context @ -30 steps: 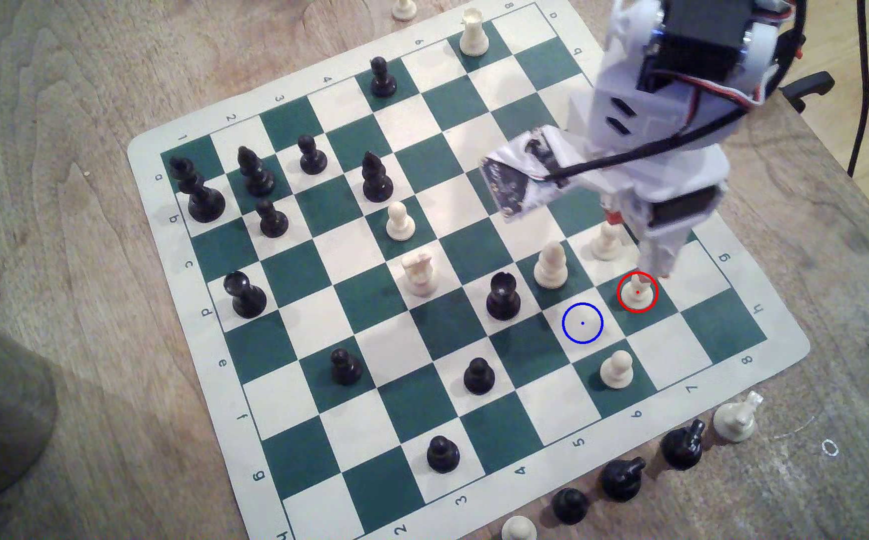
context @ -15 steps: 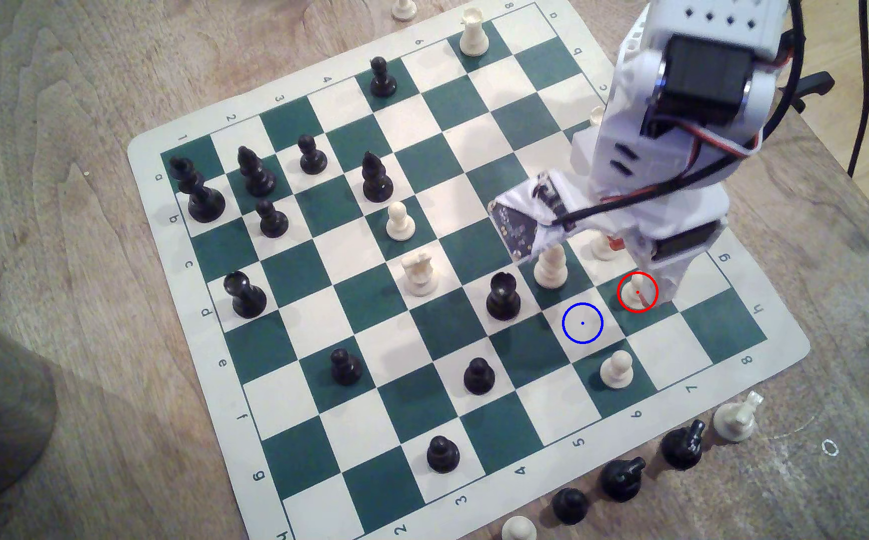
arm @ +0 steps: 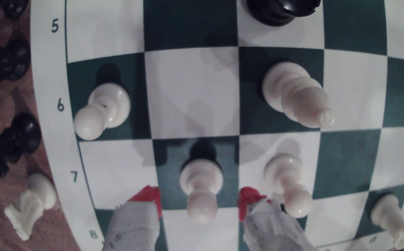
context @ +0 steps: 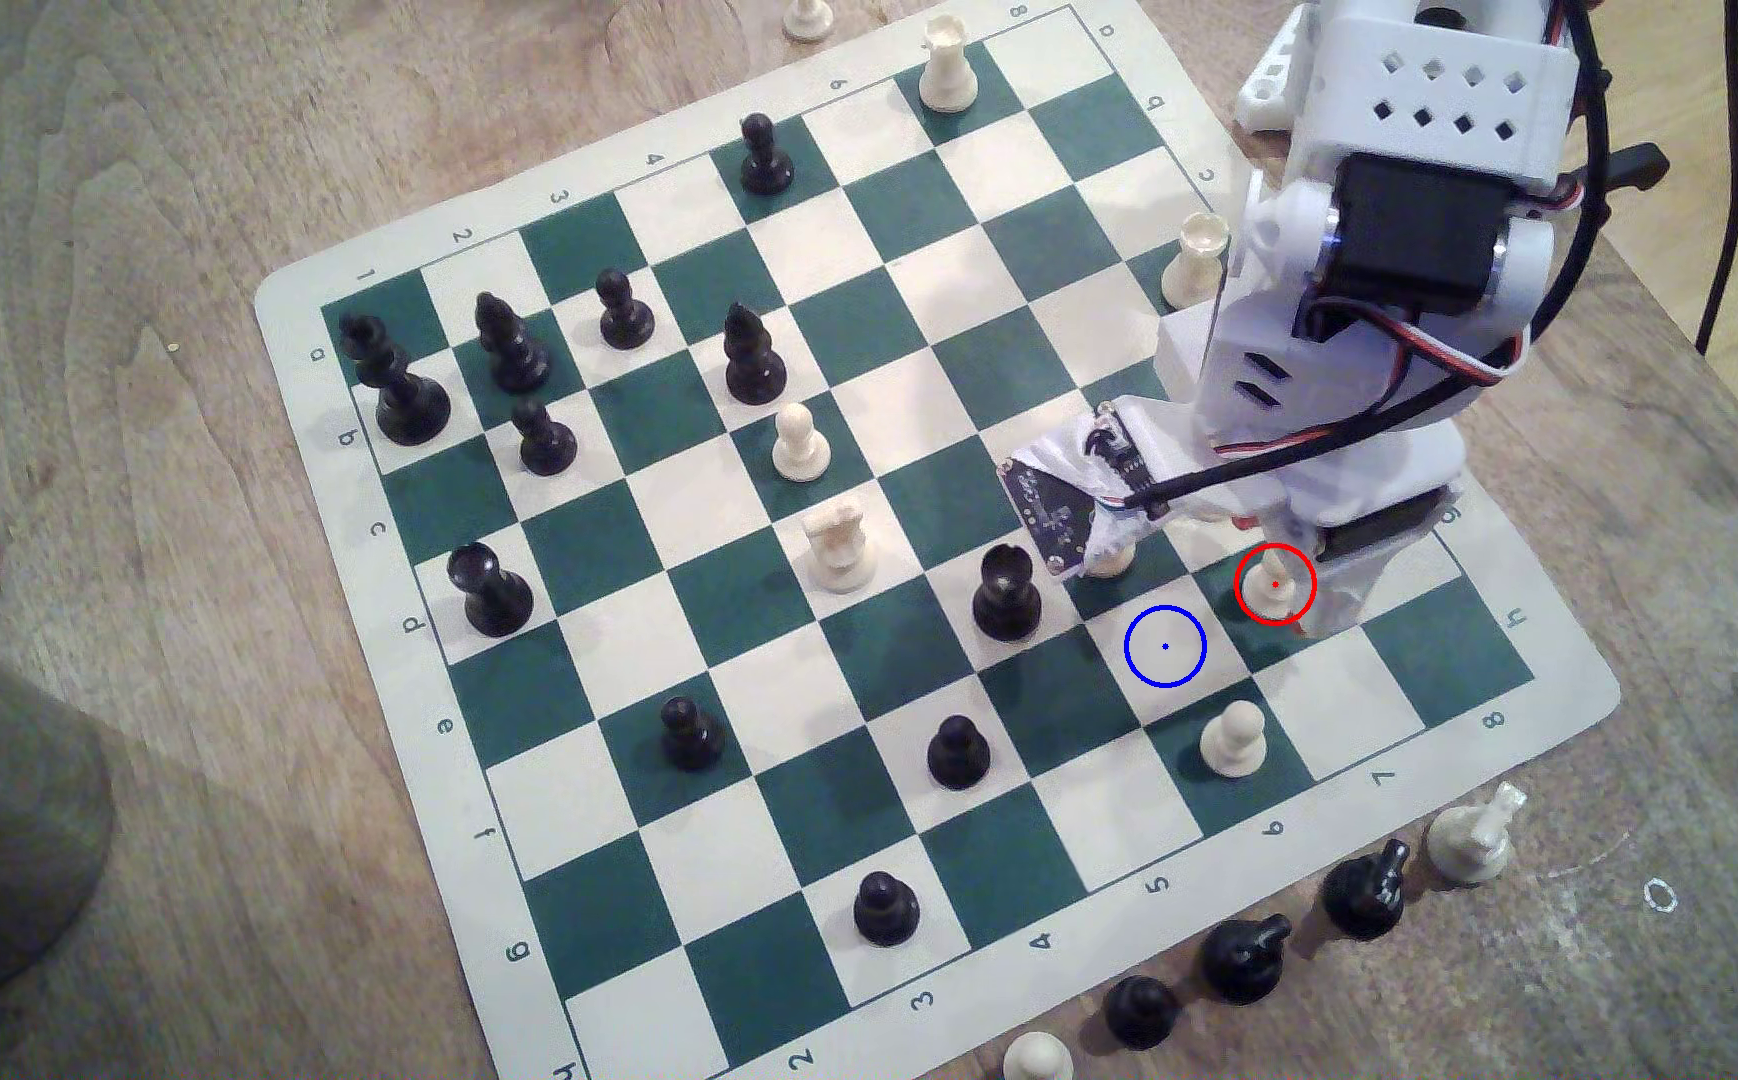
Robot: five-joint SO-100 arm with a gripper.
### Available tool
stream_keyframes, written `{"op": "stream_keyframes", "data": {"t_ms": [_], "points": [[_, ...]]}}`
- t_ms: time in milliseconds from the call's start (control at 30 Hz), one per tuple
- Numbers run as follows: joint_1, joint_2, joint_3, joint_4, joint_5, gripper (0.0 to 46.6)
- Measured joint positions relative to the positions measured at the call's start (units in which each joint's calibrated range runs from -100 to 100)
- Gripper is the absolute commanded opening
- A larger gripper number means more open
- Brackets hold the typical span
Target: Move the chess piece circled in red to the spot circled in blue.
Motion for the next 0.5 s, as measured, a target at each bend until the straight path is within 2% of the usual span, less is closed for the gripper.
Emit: {"op": "stream_keyframes", "data": {"t_ms": [500], "points": [[0.0,0.5,0.0,-1.5,-0.1,17.0]]}}
